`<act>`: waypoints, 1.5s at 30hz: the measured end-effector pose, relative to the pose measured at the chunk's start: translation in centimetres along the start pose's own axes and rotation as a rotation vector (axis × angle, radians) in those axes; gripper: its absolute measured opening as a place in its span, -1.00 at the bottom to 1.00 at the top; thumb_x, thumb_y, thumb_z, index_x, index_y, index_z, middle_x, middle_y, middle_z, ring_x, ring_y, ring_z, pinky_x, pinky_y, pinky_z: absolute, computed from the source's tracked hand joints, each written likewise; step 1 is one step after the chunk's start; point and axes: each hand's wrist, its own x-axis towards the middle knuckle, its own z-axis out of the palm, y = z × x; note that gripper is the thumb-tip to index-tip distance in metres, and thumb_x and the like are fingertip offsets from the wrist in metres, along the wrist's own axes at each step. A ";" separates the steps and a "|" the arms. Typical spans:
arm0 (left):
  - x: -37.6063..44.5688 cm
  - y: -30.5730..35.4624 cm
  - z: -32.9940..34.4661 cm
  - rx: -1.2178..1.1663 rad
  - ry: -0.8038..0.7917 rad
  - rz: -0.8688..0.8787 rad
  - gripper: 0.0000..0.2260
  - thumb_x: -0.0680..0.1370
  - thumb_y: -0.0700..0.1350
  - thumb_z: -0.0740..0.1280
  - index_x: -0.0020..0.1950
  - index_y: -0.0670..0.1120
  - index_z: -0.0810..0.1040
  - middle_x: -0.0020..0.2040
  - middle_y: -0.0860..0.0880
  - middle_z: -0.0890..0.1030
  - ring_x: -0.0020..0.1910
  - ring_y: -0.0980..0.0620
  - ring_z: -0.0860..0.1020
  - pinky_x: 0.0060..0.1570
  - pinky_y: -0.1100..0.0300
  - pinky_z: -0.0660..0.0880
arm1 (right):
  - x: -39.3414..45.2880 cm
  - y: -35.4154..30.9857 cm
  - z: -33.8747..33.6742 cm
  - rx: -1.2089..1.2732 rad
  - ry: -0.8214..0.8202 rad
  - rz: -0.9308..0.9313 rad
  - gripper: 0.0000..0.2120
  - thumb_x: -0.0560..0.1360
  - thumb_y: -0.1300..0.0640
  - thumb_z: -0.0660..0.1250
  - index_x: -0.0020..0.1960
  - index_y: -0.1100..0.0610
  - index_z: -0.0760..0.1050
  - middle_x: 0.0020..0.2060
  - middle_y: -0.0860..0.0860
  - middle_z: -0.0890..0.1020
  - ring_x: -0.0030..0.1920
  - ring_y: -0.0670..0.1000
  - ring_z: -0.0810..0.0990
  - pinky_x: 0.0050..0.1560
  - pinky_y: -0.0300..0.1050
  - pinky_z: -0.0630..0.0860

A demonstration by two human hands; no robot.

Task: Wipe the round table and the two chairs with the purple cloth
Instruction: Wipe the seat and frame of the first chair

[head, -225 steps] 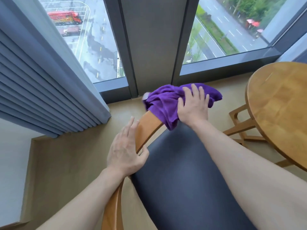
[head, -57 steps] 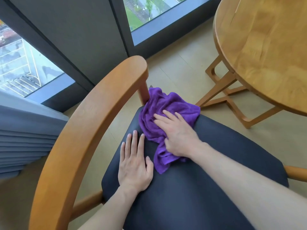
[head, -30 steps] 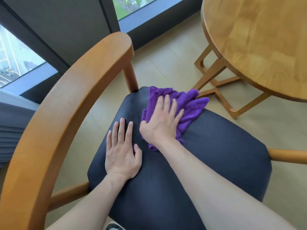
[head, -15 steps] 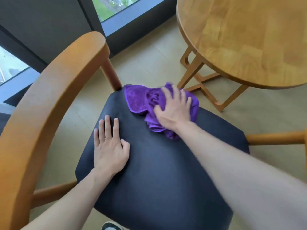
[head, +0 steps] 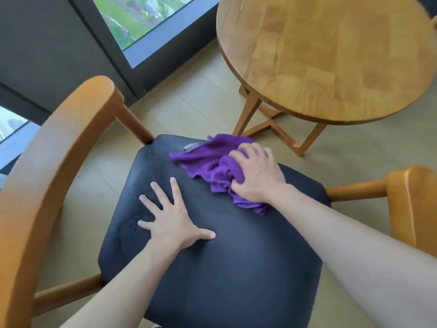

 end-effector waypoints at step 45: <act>-1.0 6.0 1.7 0.255 -0.115 0.256 0.46 0.06 0.49 0.55 0.52 0.21 -0.51 0.41 -0.15 -0.70 0.49 -0.46 -0.47 0.30 -0.61 0.12 | -6.6 -1.7 2.6 0.104 0.142 0.234 -0.47 0.40 -0.26 0.25 0.27 -0.01 0.47 0.20 0.02 0.51 0.25 0.18 0.41 0.08 0.16 0.44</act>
